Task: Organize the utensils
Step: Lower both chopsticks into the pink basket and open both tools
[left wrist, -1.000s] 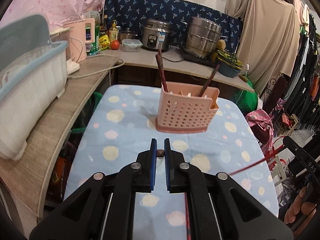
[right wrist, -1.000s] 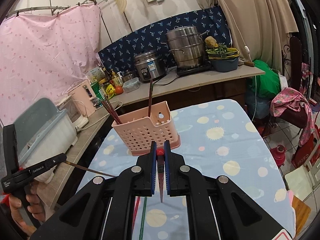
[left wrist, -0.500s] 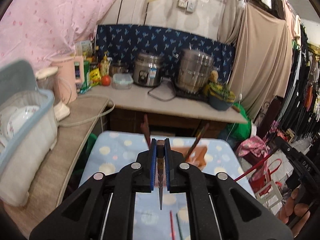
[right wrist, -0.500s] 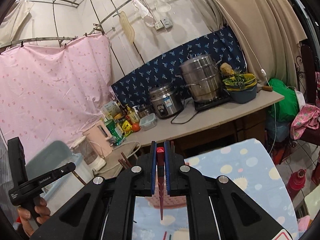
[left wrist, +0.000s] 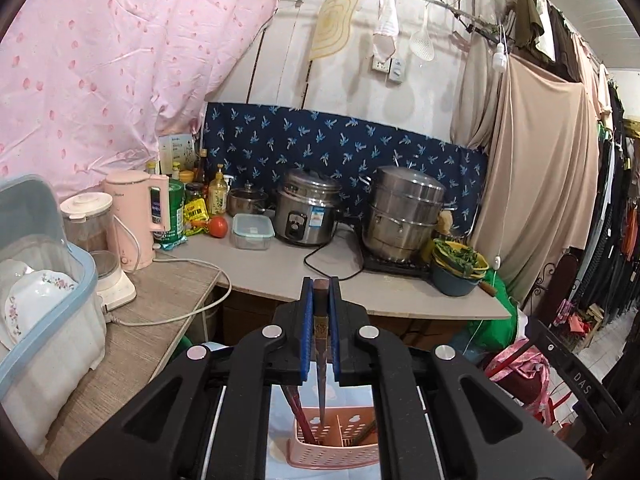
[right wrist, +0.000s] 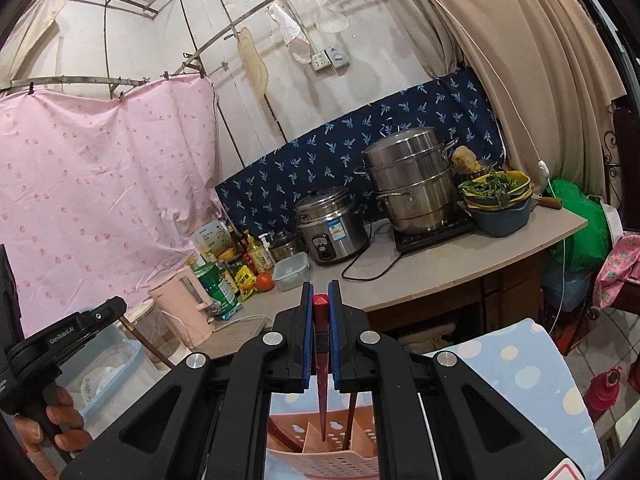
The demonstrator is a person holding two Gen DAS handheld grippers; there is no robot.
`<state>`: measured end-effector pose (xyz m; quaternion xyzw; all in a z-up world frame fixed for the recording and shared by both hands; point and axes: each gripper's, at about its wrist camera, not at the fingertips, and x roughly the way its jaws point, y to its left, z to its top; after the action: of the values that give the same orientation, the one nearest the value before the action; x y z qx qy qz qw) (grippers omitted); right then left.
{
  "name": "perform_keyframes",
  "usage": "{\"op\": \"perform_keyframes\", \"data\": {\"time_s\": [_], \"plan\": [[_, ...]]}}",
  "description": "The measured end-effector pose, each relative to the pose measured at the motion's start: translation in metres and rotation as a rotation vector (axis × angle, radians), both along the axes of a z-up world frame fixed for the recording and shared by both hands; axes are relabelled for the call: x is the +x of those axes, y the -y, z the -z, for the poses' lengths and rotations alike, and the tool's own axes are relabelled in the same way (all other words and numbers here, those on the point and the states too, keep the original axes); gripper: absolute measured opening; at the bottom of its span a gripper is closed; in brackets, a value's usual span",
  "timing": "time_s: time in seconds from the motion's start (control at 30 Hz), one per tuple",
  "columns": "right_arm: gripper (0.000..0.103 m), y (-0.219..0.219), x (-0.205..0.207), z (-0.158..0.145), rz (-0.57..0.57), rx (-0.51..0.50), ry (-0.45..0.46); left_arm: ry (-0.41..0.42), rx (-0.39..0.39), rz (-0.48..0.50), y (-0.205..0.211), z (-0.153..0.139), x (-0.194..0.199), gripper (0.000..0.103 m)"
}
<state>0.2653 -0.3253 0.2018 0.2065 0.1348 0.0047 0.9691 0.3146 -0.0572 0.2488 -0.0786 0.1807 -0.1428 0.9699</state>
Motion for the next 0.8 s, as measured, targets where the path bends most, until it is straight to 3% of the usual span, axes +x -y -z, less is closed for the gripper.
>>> {"op": "perform_keyframes", "data": {"time_s": [0.47,0.7,0.73,0.77,0.8], "plan": [[0.007,-0.012,0.031,0.068,-0.038,0.012,-0.16,-0.148,0.024,0.028,0.013,0.064,0.027,0.007],[0.011,-0.01,0.03,0.069,-0.038,0.021,-0.172,-0.185,0.035,0.024,0.016,0.081,0.029,0.008],[0.012,-0.01,0.03,0.067,-0.038,0.023,-0.171,-0.182,0.034,0.012,0.015,0.08,0.027,0.013],[0.013,-0.01,0.028,0.065,-0.036,0.026,-0.167,-0.181,0.031,0.014,0.014,0.08,0.026,0.027],[0.013,-0.009,0.025,0.062,-0.036,0.029,-0.161,-0.179,0.033,0.014,0.014,0.079,0.024,0.034]]}}
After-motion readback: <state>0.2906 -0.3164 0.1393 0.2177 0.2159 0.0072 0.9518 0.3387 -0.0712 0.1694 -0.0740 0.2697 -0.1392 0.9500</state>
